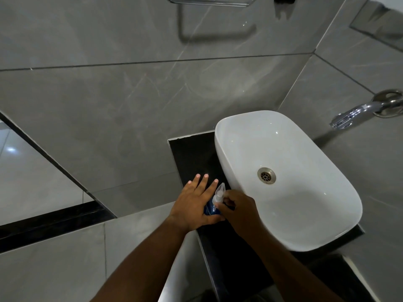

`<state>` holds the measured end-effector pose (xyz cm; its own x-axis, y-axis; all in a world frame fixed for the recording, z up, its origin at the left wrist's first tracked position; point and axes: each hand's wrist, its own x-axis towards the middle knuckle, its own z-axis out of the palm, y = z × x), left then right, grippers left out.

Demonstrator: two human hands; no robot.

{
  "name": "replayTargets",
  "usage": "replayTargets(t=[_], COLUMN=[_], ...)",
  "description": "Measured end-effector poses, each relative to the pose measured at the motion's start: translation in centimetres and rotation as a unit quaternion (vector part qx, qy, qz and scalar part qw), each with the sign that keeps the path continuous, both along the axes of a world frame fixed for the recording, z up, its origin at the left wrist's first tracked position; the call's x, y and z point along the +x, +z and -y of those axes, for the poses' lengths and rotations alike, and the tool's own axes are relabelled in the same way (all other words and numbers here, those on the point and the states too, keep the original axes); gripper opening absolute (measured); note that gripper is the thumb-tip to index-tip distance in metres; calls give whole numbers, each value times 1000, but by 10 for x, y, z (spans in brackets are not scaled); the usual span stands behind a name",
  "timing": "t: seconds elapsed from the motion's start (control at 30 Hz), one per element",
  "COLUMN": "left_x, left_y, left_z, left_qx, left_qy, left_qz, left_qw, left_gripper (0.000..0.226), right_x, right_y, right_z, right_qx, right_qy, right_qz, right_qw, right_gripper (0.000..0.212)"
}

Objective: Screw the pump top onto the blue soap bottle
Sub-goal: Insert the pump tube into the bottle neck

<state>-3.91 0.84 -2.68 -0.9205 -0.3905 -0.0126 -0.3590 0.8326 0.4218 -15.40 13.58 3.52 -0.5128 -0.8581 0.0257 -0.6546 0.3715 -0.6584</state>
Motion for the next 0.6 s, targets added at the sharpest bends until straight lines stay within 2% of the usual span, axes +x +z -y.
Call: replayTargets(t=[0.1, 0.37, 0.5, 0.6], left_x=[0, 0, 2, 8], left_y=[-2, -4, -2, 0], left_z=[0, -1, 0, 0], left_qx=[0, -2, -15, -17], left_qy=[4, 5, 5, 11], left_qz=[-4, -11, -17, -18], left_qw=[1000, 1000, 1000, 1000], left_gripper=[98, 98, 99, 99], right_x=[0, -2, 1, 5], right_y=[-1, -1, 2, 6], right_z=[1, 5, 8, 8], right_qx=[3, 18, 13, -10], right_qy=[-2, -20, -35, -21], right_qz=[20, 35, 56, 77], right_qw=[1000, 999, 998, 997], right_gripper=[17, 17, 30, 26])
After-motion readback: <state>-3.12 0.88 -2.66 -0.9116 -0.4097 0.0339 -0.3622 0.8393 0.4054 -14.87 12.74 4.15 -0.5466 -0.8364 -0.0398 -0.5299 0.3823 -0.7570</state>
